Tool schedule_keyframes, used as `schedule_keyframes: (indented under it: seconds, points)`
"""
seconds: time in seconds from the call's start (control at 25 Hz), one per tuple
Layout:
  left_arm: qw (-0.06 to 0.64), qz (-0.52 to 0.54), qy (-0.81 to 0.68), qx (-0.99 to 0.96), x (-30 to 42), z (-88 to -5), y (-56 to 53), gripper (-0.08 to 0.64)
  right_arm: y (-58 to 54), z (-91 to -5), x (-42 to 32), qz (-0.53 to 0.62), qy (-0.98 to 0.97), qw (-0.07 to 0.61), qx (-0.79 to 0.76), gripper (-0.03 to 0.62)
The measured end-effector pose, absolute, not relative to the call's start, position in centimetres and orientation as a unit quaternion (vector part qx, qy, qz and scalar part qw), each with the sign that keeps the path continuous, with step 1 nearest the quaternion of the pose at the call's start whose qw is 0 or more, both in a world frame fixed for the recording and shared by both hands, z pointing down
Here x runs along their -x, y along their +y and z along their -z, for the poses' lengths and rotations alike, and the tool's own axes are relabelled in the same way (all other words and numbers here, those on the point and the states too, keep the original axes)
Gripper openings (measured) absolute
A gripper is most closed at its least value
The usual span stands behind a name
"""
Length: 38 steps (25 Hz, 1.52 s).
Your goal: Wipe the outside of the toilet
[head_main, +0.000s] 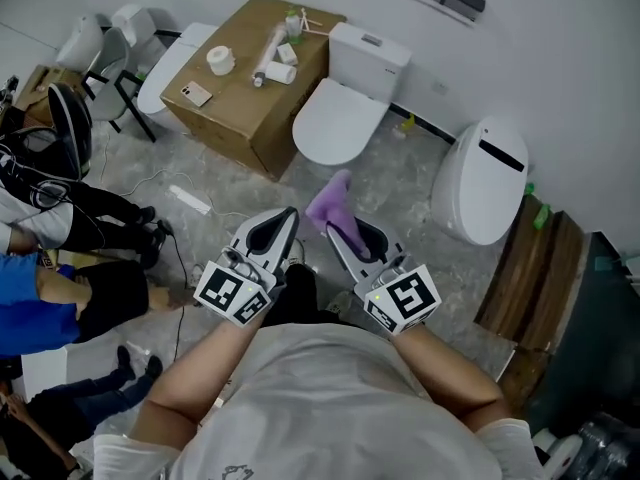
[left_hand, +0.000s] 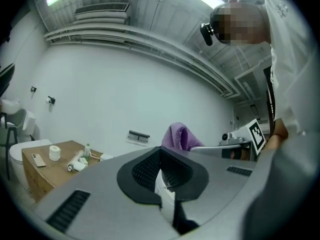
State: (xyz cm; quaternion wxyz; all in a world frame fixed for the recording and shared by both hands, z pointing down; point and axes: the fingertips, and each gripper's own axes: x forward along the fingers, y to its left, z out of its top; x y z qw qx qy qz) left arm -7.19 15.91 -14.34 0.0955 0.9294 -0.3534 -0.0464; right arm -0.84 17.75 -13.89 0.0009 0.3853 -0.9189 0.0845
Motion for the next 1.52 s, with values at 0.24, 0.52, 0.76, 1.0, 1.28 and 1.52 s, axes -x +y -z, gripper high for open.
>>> schedule_keyframes:
  seconds: [0.24, 0.52, 0.76, 1.0, 1.28, 1.52]
  points:
    - [0.083, 0.039, -0.331, -0.939, 6.3, 13.5, 10.8, 0.006, 13.1, 13.0, 0.2, -0.078, -0.911, 0.016, -0.405, 0.097]
    - [0.061, 0.034, -0.308, -0.949, 7.2, 13.4, 3.3, 0.005, 5.5, 12.3, -0.2, -0.069, -0.896, 0.025, -0.437, 0.097]
    - [0.058, 0.034, -0.279, -0.958, 8.2, 11.6, -3.2, 0.006, -1.0, 10.9, -0.8, -0.065, -0.877, 0.045, -0.473, 0.097]
    - [0.068, 0.024, -0.256, -0.964, 7.9, 8.4, -6.9, 0.006, -5.8, 8.8, -0.9, -0.065, -0.873, 0.063, -0.479, 0.097]
    - [0.063, 0.021, -0.292, -0.954, 7.3, 3.5, -9.5, 0.006, -7.9, 3.4, -1.2, -0.052, -0.889, 0.081, -0.447, 0.097]
    - [0.051, 0.026, -0.300, -0.952, 6.8, -2.4, -10.7, 0.006, -9.0, -4.8, -2.6, -0.049, -0.900, 0.096, -0.423, 0.097]
